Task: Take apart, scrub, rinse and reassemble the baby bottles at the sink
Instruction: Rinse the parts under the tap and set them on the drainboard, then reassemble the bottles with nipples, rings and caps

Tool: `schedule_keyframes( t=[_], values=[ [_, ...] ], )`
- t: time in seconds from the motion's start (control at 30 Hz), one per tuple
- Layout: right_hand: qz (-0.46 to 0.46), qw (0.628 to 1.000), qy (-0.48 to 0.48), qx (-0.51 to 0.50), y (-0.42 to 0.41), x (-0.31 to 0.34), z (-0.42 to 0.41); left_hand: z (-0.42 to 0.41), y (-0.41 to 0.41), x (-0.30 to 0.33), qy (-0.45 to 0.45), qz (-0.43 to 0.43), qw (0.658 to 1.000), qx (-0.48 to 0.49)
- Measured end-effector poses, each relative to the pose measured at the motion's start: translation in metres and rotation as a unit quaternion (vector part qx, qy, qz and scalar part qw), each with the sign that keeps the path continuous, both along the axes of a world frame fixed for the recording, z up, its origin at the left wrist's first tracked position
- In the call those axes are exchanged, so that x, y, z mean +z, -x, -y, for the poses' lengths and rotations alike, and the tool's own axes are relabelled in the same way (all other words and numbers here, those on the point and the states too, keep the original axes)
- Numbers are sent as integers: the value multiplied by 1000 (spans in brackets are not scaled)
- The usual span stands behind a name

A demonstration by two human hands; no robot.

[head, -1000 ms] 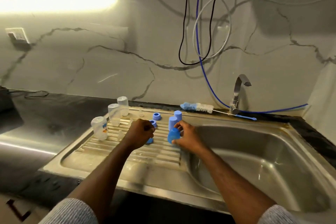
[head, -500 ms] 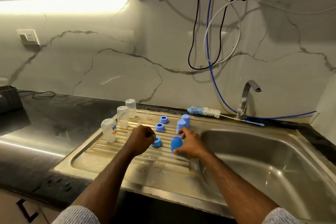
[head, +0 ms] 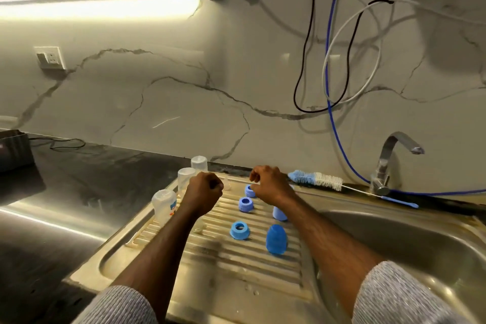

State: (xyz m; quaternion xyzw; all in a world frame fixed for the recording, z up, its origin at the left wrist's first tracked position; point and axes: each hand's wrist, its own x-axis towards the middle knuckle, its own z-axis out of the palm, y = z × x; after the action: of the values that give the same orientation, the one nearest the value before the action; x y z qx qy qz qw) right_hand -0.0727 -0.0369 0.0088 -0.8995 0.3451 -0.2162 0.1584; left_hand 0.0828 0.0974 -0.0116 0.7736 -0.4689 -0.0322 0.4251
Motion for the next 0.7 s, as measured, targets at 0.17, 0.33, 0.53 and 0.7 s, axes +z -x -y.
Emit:
schedule_keyframes(
  t=[0.17,0.33,0.53,0.7],
  values=[
    [-69,997,-12,32,-62,-10,22,8,-25,-3,12,-24,1000,11],
    [-244,968,12,54,-109,-24,29,13,-39,-12,9,-18,1000,7],
    [-228,973,0,22,-136,-41,34,20,-45,-16,19,-17,1000,1],
    [-53,998,-4,-17,-116,-18,45,39,-41,-14,22,-1,1000,-12]
  ],
)
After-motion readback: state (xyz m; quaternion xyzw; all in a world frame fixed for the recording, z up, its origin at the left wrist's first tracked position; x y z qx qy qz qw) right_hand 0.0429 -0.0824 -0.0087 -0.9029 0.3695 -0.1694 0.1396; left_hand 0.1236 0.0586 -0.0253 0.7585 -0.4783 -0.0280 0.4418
